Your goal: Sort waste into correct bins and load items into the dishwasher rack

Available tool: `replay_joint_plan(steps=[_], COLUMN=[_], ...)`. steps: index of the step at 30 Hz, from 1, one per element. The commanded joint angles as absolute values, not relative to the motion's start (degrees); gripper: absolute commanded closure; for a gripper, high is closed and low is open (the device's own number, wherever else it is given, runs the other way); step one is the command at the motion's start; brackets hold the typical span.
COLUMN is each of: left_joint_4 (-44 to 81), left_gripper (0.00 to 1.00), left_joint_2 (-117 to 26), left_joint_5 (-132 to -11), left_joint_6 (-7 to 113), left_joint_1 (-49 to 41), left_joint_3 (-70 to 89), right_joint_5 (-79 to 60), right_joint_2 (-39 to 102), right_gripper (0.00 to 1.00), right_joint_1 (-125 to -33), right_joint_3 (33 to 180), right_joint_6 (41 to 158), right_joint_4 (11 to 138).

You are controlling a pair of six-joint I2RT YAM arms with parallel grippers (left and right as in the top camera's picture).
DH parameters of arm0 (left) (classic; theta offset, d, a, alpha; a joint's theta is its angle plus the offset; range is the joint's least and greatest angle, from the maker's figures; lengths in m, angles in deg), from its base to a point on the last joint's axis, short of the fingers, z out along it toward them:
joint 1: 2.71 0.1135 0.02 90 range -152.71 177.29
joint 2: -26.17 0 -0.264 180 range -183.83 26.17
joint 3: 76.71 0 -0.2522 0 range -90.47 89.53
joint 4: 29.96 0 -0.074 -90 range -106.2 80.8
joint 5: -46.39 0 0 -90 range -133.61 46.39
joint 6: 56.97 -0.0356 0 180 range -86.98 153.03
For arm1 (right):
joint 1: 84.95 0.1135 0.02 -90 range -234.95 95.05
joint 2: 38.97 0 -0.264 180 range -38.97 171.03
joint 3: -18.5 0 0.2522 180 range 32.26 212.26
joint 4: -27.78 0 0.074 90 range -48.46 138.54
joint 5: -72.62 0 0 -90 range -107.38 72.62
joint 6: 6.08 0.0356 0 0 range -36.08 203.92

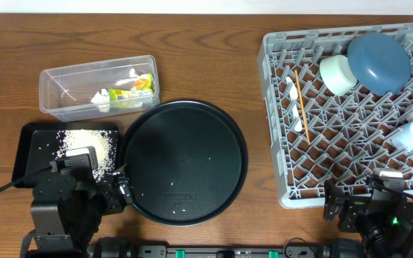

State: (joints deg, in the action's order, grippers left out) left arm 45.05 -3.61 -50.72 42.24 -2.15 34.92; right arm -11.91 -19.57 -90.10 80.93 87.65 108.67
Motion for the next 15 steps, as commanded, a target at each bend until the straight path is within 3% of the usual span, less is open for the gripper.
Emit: replay_joint_plan(steps=[1, 10, 15], left_joint_4=[44.99, 44.97, 44.97], left_gripper=[0.11, 0.11, 0.11], left_joint_2=[-3.42, -3.42, -3.42], left_joint_5=[-50.66, -50.66, -50.66], left_joint_6=[42.78, 42.78, 42.78], left_joint_1=[-1.98, -1.98, -1.98], left_joint_3=[35.42, 35.42, 35.42], right_joint_5=[-12.47, -12.93, -12.21], right_joint_2=[-19.72, -20.90, -26.57], right_gripper=[0.01, 0.01, 0.01], right_joint_1=[-89.49, -89.27, -88.68], right_joint_3=[80.58, 80.29, 74.48], right_joint_6=[88.39, 88.15, 85.42], right_joint_4=[108.85, 108.19, 97.39])
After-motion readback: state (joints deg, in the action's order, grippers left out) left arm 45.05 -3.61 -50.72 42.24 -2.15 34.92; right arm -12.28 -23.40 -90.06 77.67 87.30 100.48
